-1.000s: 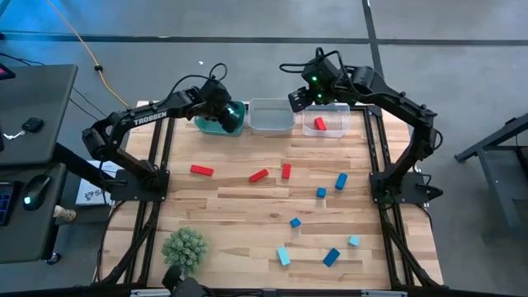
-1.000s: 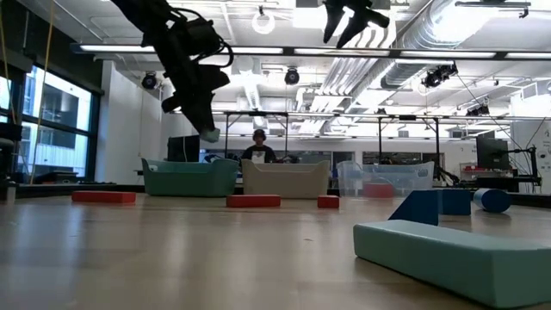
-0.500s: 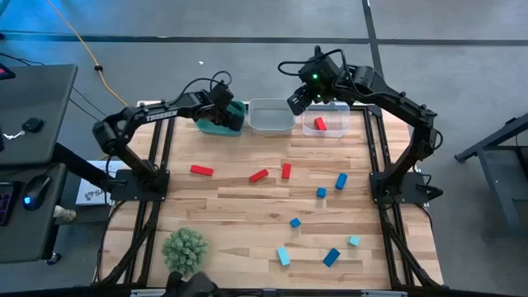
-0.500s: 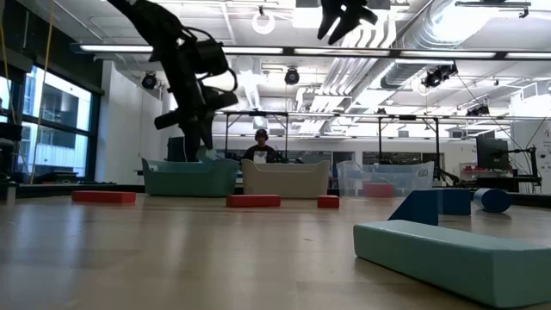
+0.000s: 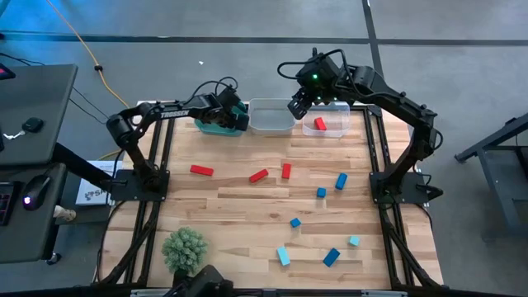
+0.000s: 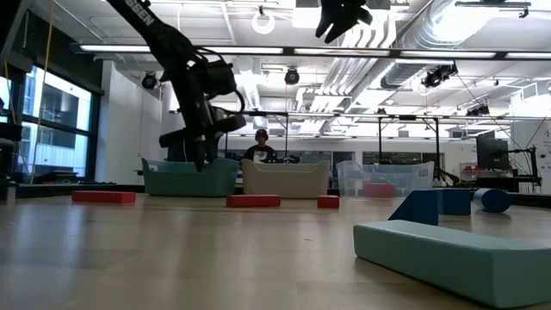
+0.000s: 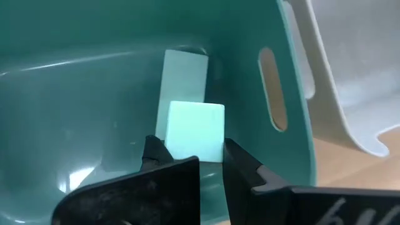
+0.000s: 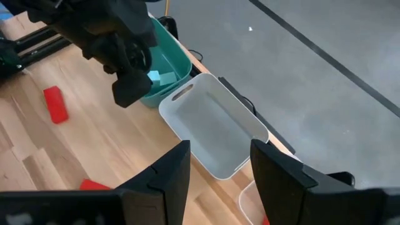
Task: Sort & place blocks by color
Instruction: Put the top light blue block into the green bin
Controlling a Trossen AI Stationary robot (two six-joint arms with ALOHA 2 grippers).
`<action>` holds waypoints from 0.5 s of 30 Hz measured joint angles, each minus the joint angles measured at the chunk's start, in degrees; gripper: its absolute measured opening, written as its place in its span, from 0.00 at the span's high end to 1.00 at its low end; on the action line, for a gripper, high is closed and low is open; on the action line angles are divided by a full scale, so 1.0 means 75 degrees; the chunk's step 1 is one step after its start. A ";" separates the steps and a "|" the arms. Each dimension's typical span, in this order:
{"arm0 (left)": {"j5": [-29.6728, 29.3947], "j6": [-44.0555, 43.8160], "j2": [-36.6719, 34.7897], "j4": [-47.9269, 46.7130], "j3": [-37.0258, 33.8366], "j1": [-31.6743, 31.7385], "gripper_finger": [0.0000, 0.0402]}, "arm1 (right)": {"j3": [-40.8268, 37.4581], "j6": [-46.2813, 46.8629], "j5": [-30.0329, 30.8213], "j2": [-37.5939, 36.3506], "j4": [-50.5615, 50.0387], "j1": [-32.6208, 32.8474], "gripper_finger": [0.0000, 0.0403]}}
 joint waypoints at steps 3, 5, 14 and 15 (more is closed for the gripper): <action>-0.0035 -0.0010 0.0051 0.0008 0.0000 0.0003 1.00 | 0.0003 -0.0003 0.0000 -0.0003 -0.0002 0.0000 0.61; -0.0066 -0.0071 0.0048 0.0057 0.0000 0.0003 1.00 | 0.0003 -0.0006 0.0000 -0.0003 -0.0003 0.0000 0.61; -0.0027 -0.0052 0.0048 0.0063 0.0000 0.0003 0.95 | 0.0003 -0.0006 0.0000 -0.0003 -0.0006 0.0000 0.61; -0.0025 -0.0049 0.0048 0.0063 0.0000 0.0003 0.93 | 0.0003 -0.0003 0.0000 -0.0003 -0.0006 0.0000 0.61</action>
